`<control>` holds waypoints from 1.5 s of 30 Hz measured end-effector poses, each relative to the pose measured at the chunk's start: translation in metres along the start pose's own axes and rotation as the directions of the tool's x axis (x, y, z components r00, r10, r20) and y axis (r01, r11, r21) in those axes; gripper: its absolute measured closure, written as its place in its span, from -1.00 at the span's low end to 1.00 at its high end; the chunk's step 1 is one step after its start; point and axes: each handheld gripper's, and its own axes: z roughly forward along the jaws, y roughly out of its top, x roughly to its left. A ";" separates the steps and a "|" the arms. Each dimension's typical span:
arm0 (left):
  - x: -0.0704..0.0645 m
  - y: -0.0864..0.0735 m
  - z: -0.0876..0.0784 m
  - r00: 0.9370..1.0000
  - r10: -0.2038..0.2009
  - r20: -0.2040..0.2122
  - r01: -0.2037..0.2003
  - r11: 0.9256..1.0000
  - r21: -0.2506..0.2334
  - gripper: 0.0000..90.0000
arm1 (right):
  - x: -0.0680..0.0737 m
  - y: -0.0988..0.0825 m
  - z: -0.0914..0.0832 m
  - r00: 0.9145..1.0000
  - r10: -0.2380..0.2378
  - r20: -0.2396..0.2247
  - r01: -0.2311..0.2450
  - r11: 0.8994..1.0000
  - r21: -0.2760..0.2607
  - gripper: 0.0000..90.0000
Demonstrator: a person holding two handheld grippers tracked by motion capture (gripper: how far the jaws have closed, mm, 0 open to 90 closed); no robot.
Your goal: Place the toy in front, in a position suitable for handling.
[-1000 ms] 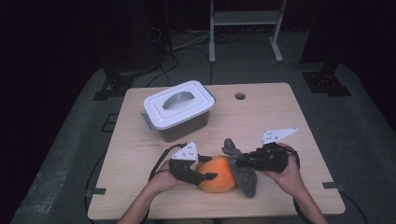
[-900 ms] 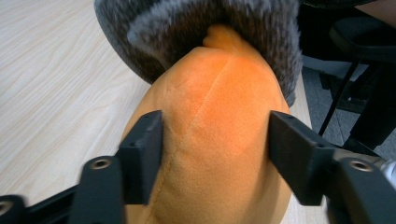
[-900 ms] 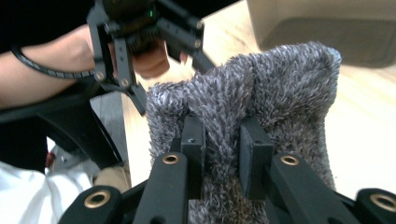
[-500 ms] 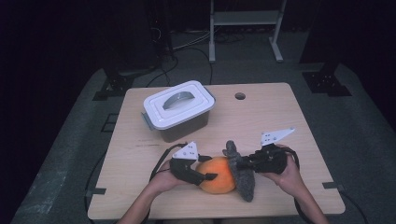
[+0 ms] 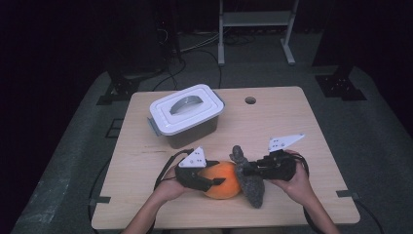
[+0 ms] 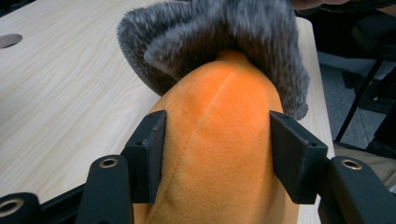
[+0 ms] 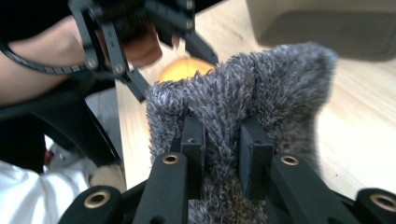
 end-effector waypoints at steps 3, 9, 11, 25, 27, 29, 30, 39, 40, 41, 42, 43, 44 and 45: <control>0.004 -0.002 -0.002 1.000 -0.028 -0.008 0.028 1.000 -0.009 -0.09 | -0.005 -0.007 0.003 1.000 0.013 0.014 -0.013 0.999 0.034 0.65; 0.003 -0.002 0.002 1.000 -0.025 0.005 0.025 1.000 -0.012 -0.14 | -0.005 -0.004 -0.008 1.000 0.023 0.005 -0.022 0.999 -0.023 0.65; 0.002 -0.001 0.003 1.000 -0.022 0.011 0.022 1.000 -0.007 -0.17 | 0.000 0.002 -0.008 1.000 0.008 -0.016 -0.009 0.999 -0.042 0.64; 0.005 -0.001 0.001 0.998 -0.036 0.045 0.035 0.999 0.022 -0.51 | -0.010 -0.009 0.002 0.999 0.034 -0.015 -0.033 0.999 0.037 0.66; 0.004 -0.001 -0.001 0.997 -0.025 0.077 0.023 1.000 0.015 -0.44 | -0.013 -0.011 0.001 0.999 0.049 -0.011 -0.048 0.998 0.043 0.66; 0.004 -0.001 -0.004 0.995 -0.018 0.100 0.017 1.000 0.006 -0.37 | -0.016 -0.013 -0.001 0.998 0.057 0.000 -0.057 0.997 0.048 0.66; 0.005 -0.001 -0.005 0.995 -0.021 0.097 0.021 1.000 0.006 -0.35 | -0.018 -0.014 -0.003 0.998 0.067 0.005 -0.067 0.997 0.048 0.66; -0.002 0.000 0.002 0.995 0.021 0.098 -0.021 1.000 -0.003 -0.14 | -0.003 0.003 -0.013 1.000 0.016 -0.020 -0.017 1.000 -0.023 0.68; -0.002 0.000 0.002 0.995 0.022 0.097 -0.022 1.000 -0.002 -0.15 | 0.000 0.004 -0.011 1.000 0.005 -0.020 -0.006 1.000 -0.012 0.68; -0.002 0.000 0.002 0.995 0.021 0.097 -0.020 1.000 -0.002 -0.17 | 0.001 0.004 -0.008 1.000 0.000 -0.019 0.000 1.000 0.003 0.68; -0.002 -0.001 0.001 0.995 0.021 0.098 -0.021 1.000 -0.001 -0.19 | 0.001 0.002 -0.004 1.000 -0.001 -0.020 0.001 1.000 0.019 0.68; -0.001 -0.001 0.001 0.995 0.022 0.099 -0.022 1.000 0.000 -0.23 | 0.000 0.001 -0.002 1.000 0.001 -0.022 0.000 1.000 0.028 0.68; -0.001 -0.002 0.001 0.995 0.020 0.099 -0.020 1.000 -0.001 -0.29 | -0.002 -0.001 0.000 1.000 0.009 -0.028 -0.008 0.999 0.034 0.68; 0.000 -0.002 0.001 0.995 0.016 0.101 -0.016 1.000 -0.002 -0.37 | -0.004 -0.003 0.000 0.999 0.016 -0.032 -0.015 0.999 0.035 0.68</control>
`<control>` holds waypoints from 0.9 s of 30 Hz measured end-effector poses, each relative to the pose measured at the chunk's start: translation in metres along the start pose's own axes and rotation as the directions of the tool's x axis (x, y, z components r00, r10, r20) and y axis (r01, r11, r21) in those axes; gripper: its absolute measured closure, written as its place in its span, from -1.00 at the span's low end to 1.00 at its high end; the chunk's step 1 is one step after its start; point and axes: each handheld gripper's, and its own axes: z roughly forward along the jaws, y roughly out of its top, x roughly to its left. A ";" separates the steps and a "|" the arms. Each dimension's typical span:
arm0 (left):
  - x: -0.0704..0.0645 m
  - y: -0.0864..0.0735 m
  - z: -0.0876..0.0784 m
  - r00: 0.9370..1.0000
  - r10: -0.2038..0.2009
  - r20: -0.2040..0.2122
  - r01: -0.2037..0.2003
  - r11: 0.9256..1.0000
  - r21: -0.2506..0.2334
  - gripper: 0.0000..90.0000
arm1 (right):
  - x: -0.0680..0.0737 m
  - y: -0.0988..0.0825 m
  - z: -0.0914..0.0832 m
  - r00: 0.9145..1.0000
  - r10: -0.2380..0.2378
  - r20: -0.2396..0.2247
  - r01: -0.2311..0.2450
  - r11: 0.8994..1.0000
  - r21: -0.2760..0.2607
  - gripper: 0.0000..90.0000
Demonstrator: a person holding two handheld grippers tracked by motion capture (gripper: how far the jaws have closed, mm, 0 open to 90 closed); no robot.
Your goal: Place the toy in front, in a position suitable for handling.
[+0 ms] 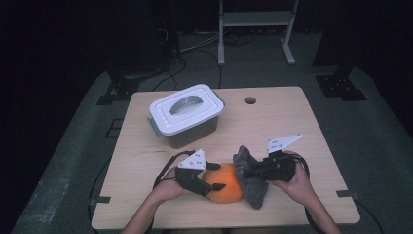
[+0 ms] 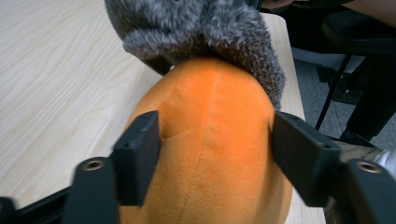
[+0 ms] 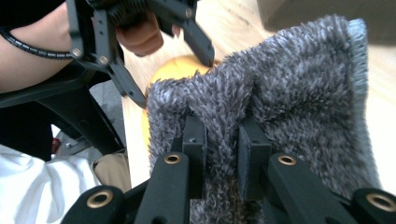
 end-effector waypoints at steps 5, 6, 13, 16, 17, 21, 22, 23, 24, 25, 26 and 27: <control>0.007 -0.005 -0.001 0.999 -0.052 0.011 0.052 0.998 0.020 -0.57 | -0.008 -0.007 -0.007 1.000 0.024 0.018 -0.024 1.000 0.012 0.68; 0.007 -0.007 0.000 0.999 -0.052 0.013 0.052 0.999 0.015 -0.49 | -0.010 -0.009 -0.008 0.999 0.034 0.015 -0.034 0.999 0.011 0.68; 0.006 -0.004 -0.004 0.999 -0.037 0.000 0.037 0.999 -0.003 -0.11 | -0.007 -0.004 -0.018 0.999 0.027 0.031 -0.027 1.000 -0.011 0.68; 0.003 -0.002 -0.002 1.000 -0.024 -0.004 0.024 1.000 -0.004 -0.09 | 0.003 0.004 -0.015 1.000 -0.008 0.012 0.009 0.999 -0.039 0.68; 0.003 -0.002 -0.003 1.000 -0.015 -0.008 0.015 1.000 0.002 -0.09 | 0.005 0.006 -0.012 1.000 -0.021 0.010 0.021 0.999 -0.030 0.68; 0.005 -0.003 -0.007 0.999 -0.024 -0.021 0.023 1.000 -0.012 -0.04 | 0.001 0.002 -0.005 1.000 -0.009 -0.003 0.008 1.000 -0.015 0.68; 0.006 -0.003 -0.008 0.999 -0.027 -0.028 0.027 1.000 -0.016 -0.04 | -0.001 0.000 -0.007 1.000 0.001 0.004 -0.001 1.000 -0.016 0.68; 0.007 -0.003 -0.010 0.999 -0.032 -0.033 0.032 0.999 -0.025 -0.04 | -0.004 -0.003 -0.007 1.000 0.010 0.017 -0.010 1.000 -0.013 0.68; 0.008 -0.003 -0.011 0.999 -0.037 -0.033 0.036 0.999 -0.034 -0.04 | -0.007 -0.006 -0.007 1.000 0.023 0.019 -0.023 1.000 -0.009 0.68; 0.008 -0.002 -0.012 0.999 -0.038 -0.036 0.037 0.999 -0.039 -0.04 | -0.009 -0.010 -0.007 0.999 0.038 0.020 -0.038 0.999 -0.002 0.68; 0.008 -0.002 -0.013 0.999 -0.038 -0.039 0.036 0.998 -0.042 -0.03 | -0.011 -0.011 -0.008 0.999 0.040 0.024 -0.040 0.999 0.001 0.68; 0.007 -0.002 -0.013 0.999 -0.037 -0.038 0.035 0.999 -0.042 -0.03 | -0.011 -0.011 -0.009 0.999 0.043 0.029 -0.043 0.999 0.001 0.68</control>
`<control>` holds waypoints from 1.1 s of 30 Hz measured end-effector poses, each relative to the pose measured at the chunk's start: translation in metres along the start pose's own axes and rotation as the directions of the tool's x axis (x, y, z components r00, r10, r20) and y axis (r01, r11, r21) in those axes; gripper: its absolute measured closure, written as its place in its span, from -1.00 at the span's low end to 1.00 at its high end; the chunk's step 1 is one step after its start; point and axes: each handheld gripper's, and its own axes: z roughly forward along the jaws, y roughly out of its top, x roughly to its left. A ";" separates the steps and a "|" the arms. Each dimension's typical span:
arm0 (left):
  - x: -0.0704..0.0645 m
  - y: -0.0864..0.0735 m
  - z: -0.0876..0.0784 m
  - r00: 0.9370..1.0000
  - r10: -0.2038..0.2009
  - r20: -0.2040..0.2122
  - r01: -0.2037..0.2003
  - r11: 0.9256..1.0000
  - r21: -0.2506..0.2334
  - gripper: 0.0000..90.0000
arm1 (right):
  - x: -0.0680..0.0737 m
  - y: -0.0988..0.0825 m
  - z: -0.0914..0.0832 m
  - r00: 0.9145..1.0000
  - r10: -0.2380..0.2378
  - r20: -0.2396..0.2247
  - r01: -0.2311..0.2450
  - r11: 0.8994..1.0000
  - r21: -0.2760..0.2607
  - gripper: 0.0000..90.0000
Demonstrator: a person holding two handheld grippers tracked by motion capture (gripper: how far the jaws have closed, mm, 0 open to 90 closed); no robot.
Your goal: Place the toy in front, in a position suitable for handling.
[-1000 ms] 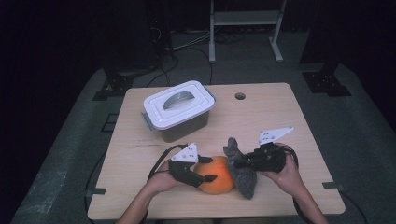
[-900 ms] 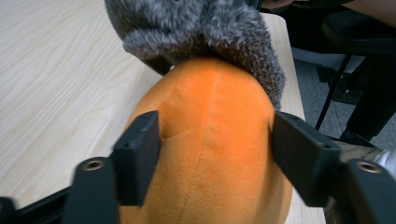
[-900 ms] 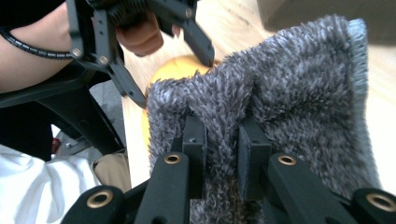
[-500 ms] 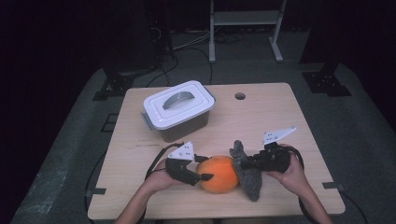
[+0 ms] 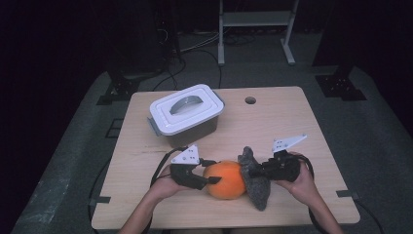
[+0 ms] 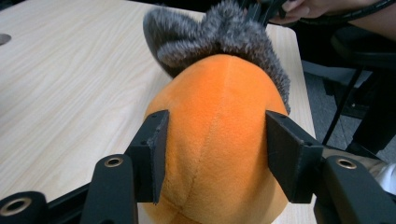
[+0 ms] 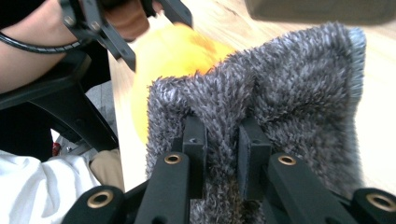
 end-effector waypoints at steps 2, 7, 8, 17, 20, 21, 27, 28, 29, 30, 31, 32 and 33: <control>-0.001 0.001 0.001 1.000 -0.006 0.001 0.006 1.000 -0.007 -0.02 | 0.003 0.003 -0.002 1.000 -0.012 0.003 0.012 1.000 -0.018 0.68; -0.002 0.002 0.003 1.000 0.004 0.007 -0.004 1.000 -0.008 -0.03 | 0.018 0.015 -0.001 0.998 -0.064 -0.016 0.063 0.996 -0.062 0.68; -0.002 0.001 0.003 1.000 0.005 0.005 -0.005 1.000 -0.005 -0.04 | 0.019 0.015 0.002 0.998 -0.065 -0.018 0.064 0.997 -0.052 0.68; 0.003 -0.005 0.010 0.999 -0.043 0.030 0.042 0.999 0.033 -0.63 | 0.005 0.003 0.003 0.999 -0.028 -0.019 0.028 1.000 -0.008 0.68; 0.005 -0.009 0.013 0.997 -0.058 0.057 0.056 0.997 0.046 -0.65 | 0.002 0.001 0.001 1.000 -0.018 -0.010 0.018 1.000 -0.005 0.67; 0.004 -0.009 0.013 0.997 -0.048 0.058 0.045 0.998 0.046 -0.56 | 0.001 0.001 0.000 1.000 -0.015 -0.008 0.015 1.000 -0.001 0.67; -0.001 -0.004 0.010 0.999 -0.011 0.031 0.010 0.999 0.045 -0.15 | 0.008 0.008 -0.004 1.000 -0.028 -0.015 0.027 0.999 -0.046 0.68; -0.003 -0.003 0.012 1.000 -0.001 0.029 -0.001 0.999 0.046 -0.15 | 0.012 0.011 -0.004 0.999 -0.035 -0.026 0.033 0.998 -0.062 0.68; -0.004 -0.002 0.012 1.000 0.002 0.025 -0.003 0.999 0.044 -0.14 | 0.014 0.013 -0.004 0.999 -0.040 -0.030 0.038 0.997 -0.067 0.68; -0.004 -0.001 0.012 1.000 0.006 0.021 -0.007 0.999 0.046 -0.14 | 0.016 0.015 -0.003 0.998 -0.050 -0.034 0.047 0.996 -0.072 0.68; -0.005 -0.001 0.012 1.000 0.009 0.017 -0.009 0.999 0.047 -0.13 | 0.018 0.017 -0.001 0.998 -0.060 -0.033 0.057 0.996 -0.070 0.68; -0.004 -0.001 0.011 1.000 0.009 0.016 -0.010 0.999 0.045 -0.12 | 0.019 0.017 0.000 0.998 -0.062 -0.031 0.060 0.996 -0.064 0.68; -0.004 0.000 0.010 1.000 0.003 0.015 -0.003 1.000 0.029 -0.11 | 0.018 0.016 0.000 0.998 -0.060 -0.032 0.058 0.996 -0.063 0.68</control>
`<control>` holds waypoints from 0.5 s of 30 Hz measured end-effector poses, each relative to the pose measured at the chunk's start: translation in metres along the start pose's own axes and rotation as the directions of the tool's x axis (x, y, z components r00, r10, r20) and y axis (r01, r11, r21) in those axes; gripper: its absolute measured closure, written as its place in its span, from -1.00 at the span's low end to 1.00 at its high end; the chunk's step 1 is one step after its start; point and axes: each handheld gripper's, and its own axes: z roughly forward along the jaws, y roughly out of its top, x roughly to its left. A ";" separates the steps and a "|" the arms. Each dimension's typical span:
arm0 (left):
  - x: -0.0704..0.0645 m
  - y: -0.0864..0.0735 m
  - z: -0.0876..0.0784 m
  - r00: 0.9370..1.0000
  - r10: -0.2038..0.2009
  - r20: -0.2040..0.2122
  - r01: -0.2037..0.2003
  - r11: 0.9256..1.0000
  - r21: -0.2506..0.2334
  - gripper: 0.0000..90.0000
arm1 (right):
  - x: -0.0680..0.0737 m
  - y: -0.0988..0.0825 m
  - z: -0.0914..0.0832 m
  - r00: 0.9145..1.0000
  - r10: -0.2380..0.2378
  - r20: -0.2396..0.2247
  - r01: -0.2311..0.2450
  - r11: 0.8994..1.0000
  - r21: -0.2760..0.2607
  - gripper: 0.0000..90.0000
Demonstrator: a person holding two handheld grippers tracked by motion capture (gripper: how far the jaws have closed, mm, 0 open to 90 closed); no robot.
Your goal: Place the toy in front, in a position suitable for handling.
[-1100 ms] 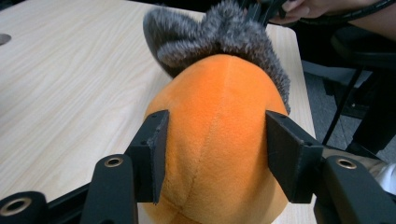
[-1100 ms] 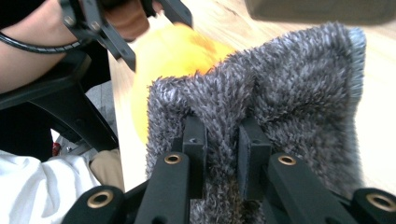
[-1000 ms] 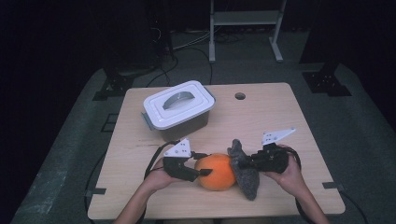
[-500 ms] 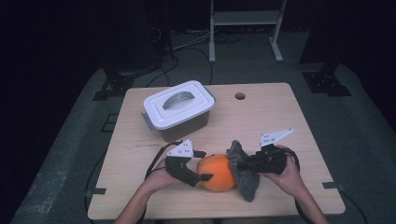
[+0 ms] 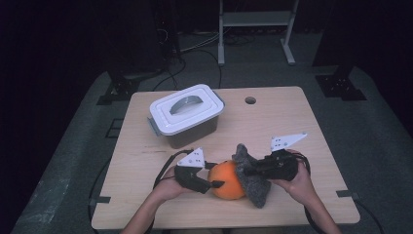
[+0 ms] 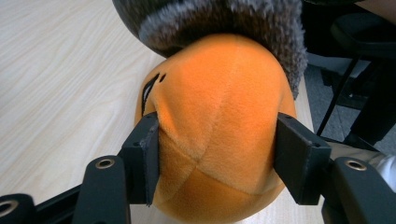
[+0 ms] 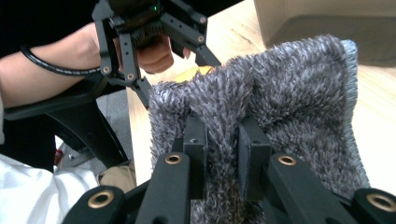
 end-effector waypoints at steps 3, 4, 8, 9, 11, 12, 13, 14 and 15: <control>0.003 0.003 -0.008 1.000 -0.021 -0.001 0.020 0.998 -0.061 -0.09 | -0.006 -0.005 -0.001 1.000 0.022 0.016 -0.022 1.000 0.011 0.68; 0.004 0.005 -0.013 1.000 -0.025 -0.006 0.024 0.997 -0.080 -0.09 | -0.008 -0.008 0.000 0.999 0.031 0.026 -0.032 0.999 0.022 0.68; 0.004 0.006 -0.017 0.999 -0.024 -0.022 0.021 0.996 -0.088 -0.08 | -0.010 -0.011 0.005 0.999 0.043 0.031 -0.044 0.998 0.040 0.68; 0.003 0.005 -0.015 1.000 -0.018 -0.025 0.016 0.997 -0.075 -0.08 | -0.008 -0.008 0.005 0.999 0.034 0.021 -0.035 0.999 0.023 0.68; 0.001 0.004 -0.010 1.000 -0.014 -0.019 0.013 0.998 -0.068 -0.09 | 0.000 0.000 0.004 1.000 0.014 -0.005 -0.015 1.000 -0.016 0.68; 0.000 0.005 -0.010 1.000 -0.007 -0.019 0.006 0.998 -0.066 -0.09 | 0.002 0.002 0.004 1.000 0.009 -0.013 -0.009 1.000 -0.025 0.68; -0.001 0.006 -0.010 1.000 -0.002 -0.025 0.001 0.998 -0.063 -0.09 | 0.005 0.004 0.006 1.000 0.000 -0.017 -0.001 1.000 -0.026 0.67; -0.001 0.007 -0.010 1.000 -0.001 -0.028 -0.001 0.998 -0.061 -0.09 | 0.006 0.004 0.008 1.000 -0.007 -0.012 0.007 1.000 -0.016 0.67; -0.001 0.007 -0.011 1.000 -0.001 -0.030 -0.001 0.998 -0.060 -0.09 | 0.006 0.003 0.010 1.000 -0.006 -0.012 0.006 1.000 -0.007 0.67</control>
